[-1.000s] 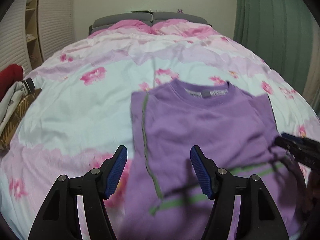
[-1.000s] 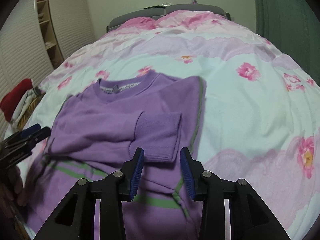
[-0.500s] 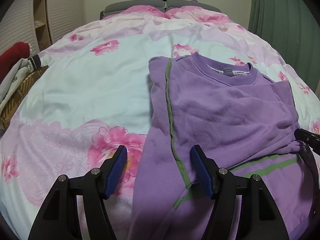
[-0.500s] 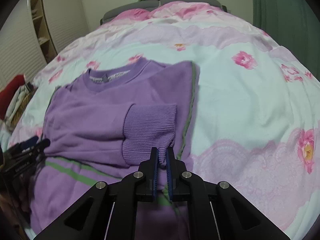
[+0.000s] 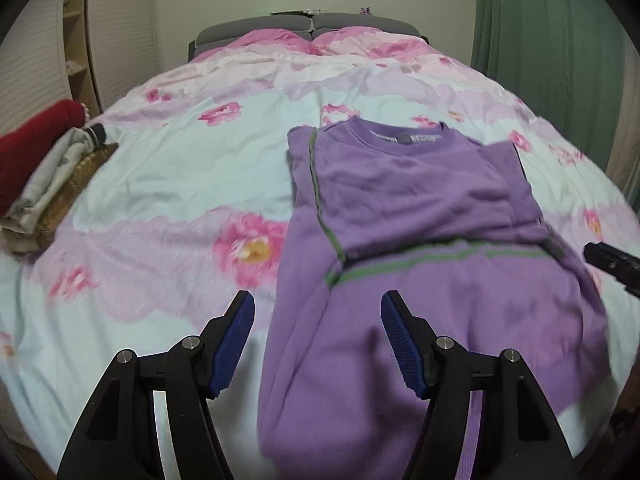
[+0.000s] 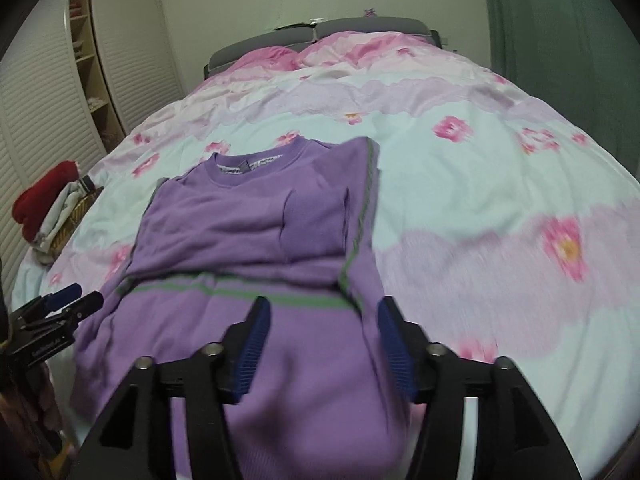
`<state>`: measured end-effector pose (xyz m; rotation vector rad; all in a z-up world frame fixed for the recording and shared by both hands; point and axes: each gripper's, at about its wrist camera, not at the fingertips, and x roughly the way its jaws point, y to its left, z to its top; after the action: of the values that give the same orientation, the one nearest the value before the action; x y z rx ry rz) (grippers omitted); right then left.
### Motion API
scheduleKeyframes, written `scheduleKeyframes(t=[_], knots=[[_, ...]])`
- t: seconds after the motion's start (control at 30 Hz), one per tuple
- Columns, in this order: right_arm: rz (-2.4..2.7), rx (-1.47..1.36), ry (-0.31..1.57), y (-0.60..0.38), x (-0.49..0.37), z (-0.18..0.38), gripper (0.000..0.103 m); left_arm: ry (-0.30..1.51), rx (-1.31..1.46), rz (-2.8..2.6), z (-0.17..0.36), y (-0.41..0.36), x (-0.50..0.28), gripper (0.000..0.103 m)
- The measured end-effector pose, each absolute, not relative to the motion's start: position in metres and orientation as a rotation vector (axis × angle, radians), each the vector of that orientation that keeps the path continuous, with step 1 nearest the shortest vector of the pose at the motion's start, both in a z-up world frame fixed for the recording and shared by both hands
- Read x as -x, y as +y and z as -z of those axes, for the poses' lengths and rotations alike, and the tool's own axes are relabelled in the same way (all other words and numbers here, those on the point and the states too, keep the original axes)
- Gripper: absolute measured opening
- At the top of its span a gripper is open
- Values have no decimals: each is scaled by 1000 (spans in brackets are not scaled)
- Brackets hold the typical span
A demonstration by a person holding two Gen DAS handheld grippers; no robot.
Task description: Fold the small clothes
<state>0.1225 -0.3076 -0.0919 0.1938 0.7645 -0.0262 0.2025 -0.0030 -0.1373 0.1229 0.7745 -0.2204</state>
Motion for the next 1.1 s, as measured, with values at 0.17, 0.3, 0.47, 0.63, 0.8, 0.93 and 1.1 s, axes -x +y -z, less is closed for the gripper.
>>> scheduleKeyframes(t=[0.17,0.3,0.47,0.63,0.8,0.93,1.1], knots=[[103,-266,739,-302,-78,92,60,746,-157,162,138,6,-170,65],[170,-245,732,-300,-58,98,60,758,-159,111,146,18,-157,65],[208,-256,774,-313,-63,109,60,768,-145,82,155,26,-158,65],[218,-188,785,-314,-83,109,60,764,-169,108,150,16,-179,65],[222,-137,819,-319,-122,110,60,801,-169,177,146,1,-220,65],[234,-86,828,-319,-147,113,60,844,-211,168,158,-11,-252,66],[239,-37,842,-317,-173,119,60,892,-222,169,170,-18,-275,65]])
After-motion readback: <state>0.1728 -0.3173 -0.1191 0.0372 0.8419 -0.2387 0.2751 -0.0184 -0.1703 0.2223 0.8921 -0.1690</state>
